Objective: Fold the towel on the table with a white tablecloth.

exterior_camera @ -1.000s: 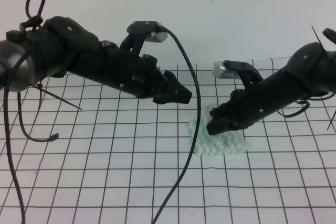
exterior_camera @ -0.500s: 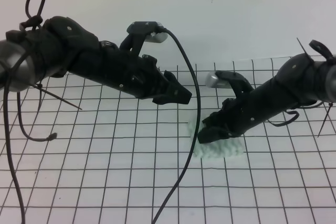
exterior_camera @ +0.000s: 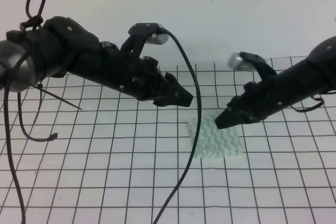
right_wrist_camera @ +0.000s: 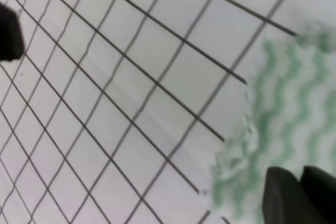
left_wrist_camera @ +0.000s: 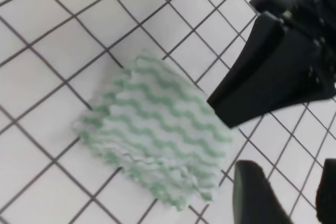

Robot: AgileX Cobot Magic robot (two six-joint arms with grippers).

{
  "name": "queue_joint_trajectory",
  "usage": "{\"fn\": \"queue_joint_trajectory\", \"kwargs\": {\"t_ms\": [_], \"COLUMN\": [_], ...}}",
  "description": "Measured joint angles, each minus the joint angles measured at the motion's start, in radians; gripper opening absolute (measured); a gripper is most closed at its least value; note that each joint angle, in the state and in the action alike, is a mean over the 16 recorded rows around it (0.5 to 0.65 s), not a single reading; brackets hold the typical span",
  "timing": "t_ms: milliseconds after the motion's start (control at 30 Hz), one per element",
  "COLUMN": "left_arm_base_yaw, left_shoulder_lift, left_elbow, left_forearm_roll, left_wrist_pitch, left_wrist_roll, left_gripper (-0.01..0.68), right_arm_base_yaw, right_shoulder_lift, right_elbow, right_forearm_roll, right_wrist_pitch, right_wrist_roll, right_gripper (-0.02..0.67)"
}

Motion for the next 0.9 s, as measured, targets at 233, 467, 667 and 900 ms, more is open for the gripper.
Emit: {"fn": "queue_joint_trajectory", "kwargs": {"t_ms": [233,467,667,900], "left_arm_base_yaw": [-0.056,-0.107,-0.118,-0.115], "left_shoulder_lift": [0.06,0.157,0.231,0.276], "left_elbow": [0.0,0.0,0.0,0.0], "left_forearm_roll": [-0.009,-0.022,-0.029,-0.029], "left_wrist_pitch": [-0.012,-0.041,-0.073,-0.1], "left_wrist_roll": [0.01,0.021,0.029,0.036], "left_gripper": [0.253,0.253,0.253,0.253], "right_arm_base_yaw": [-0.039,-0.043,-0.043,-0.043], "right_shoulder_lift": [-0.003,0.018,0.035,0.055], "right_elbow": [0.001,0.003,0.003,0.003], "right_forearm_roll": [-0.107,-0.153,-0.172,-0.206], "right_wrist_pitch": [0.015,0.005,0.006,0.022], "right_wrist_roll": [0.074,0.098,0.106,0.123], "right_gripper": [0.001,0.0,0.0,0.0]}}
